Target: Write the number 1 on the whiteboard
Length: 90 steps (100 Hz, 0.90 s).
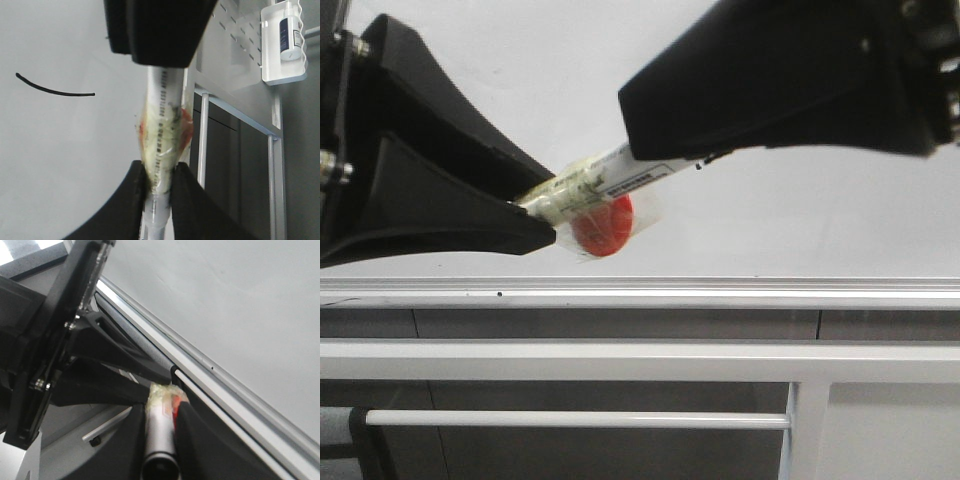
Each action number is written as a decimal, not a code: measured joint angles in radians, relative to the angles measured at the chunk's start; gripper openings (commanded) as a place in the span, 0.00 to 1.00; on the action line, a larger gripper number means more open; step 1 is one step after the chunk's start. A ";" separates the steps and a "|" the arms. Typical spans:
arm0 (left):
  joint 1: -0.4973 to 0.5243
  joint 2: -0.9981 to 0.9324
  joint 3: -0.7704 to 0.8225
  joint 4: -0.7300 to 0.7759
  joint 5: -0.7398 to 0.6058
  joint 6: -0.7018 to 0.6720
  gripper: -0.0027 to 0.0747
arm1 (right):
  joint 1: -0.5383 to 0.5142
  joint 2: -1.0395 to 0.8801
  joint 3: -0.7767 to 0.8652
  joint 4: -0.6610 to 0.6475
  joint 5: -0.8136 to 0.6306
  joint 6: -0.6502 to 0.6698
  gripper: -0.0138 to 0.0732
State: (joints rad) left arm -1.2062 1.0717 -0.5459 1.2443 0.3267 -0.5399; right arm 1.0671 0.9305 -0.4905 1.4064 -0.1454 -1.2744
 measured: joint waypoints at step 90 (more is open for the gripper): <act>0.000 -0.147 0.121 0.251 -0.003 -0.861 0.01 | 0.000 -0.494 0.086 -0.013 -0.154 -0.160 0.08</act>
State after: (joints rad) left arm -1.2062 0.9249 -0.4252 1.4955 0.3235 -1.4009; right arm 1.0671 0.4364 -0.4041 1.3930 -0.2995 -1.4348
